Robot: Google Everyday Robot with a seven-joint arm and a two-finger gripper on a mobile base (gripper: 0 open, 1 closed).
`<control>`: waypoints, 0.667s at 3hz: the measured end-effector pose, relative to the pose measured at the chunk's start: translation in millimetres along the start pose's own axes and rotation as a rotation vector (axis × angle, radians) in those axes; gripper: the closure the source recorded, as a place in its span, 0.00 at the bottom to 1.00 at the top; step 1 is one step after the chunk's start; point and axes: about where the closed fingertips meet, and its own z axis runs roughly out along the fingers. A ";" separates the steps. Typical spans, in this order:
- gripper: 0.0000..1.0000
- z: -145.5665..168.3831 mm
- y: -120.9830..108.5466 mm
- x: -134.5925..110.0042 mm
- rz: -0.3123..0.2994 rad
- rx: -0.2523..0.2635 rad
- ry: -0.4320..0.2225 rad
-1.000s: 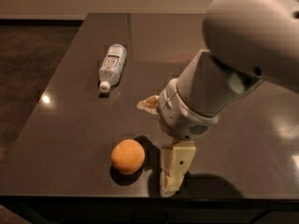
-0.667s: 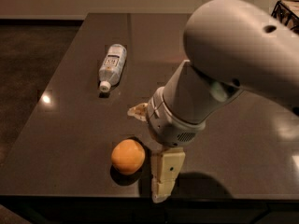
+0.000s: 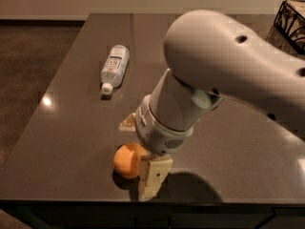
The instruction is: Pick orange
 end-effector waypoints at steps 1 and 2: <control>0.41 4.8 -0.5 -2.1 -0.002 -0.012 0.003; 0.64 2.1 -2.6 -3.7 0.001 -0.013 -0.001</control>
Offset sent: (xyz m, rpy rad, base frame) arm 0.0053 0.0045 0.0002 0.0034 0.0280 -0.0009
